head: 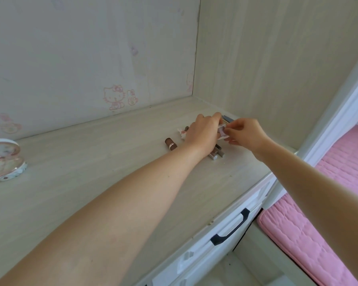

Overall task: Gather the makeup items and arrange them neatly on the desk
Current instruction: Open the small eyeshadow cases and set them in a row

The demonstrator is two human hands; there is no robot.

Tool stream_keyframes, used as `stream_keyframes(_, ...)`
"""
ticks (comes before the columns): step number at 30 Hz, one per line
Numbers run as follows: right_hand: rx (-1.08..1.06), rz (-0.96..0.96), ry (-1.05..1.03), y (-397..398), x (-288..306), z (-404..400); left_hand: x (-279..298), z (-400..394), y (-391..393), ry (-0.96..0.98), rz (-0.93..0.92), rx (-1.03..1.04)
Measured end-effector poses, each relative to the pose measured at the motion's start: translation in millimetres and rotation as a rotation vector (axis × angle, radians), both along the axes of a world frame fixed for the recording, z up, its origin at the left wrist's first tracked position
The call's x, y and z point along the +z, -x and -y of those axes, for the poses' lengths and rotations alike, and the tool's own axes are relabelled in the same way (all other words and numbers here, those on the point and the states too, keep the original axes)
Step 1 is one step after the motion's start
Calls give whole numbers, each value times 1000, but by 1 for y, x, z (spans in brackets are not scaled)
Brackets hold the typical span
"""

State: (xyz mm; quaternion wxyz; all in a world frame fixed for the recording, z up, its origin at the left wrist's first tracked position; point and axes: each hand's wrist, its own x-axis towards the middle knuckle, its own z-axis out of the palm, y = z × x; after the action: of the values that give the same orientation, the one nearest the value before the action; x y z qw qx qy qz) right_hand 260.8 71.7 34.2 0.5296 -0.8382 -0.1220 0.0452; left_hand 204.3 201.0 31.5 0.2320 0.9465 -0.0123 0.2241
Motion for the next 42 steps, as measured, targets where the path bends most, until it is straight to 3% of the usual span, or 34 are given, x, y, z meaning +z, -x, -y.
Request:
stream_keyframes(2, 40, -13, -84, 11, 3, 1, 3, -5, 8, 116, 19, -41)
stream_keyframes(11, 163, -111, -355, 90, 25, -18, 23, -35, 85, 991, -38, -53)
stream_keyframes(14, 197, -62, -336, 124, 32, -31, 23, -48, 127, 1369, -110, -152)
stream_keyframes(19, 310, 127, -176, 177, 37, -56, 21, -73, 196, 1660, -81, -162)
stream_keyframes(24, 396, 358, 41, 219, 39, -84, 23, -95, 255, 1785, -51, -143)
stream_keyframes(30, 600, 590, 233, 260, 40, -110, 21, -119, 308, 1768, 0, -141)
stream_keyframes(42, 450, 806, 356, 341, 33, -175, 7, -170, 391, 1646, 135, -208)
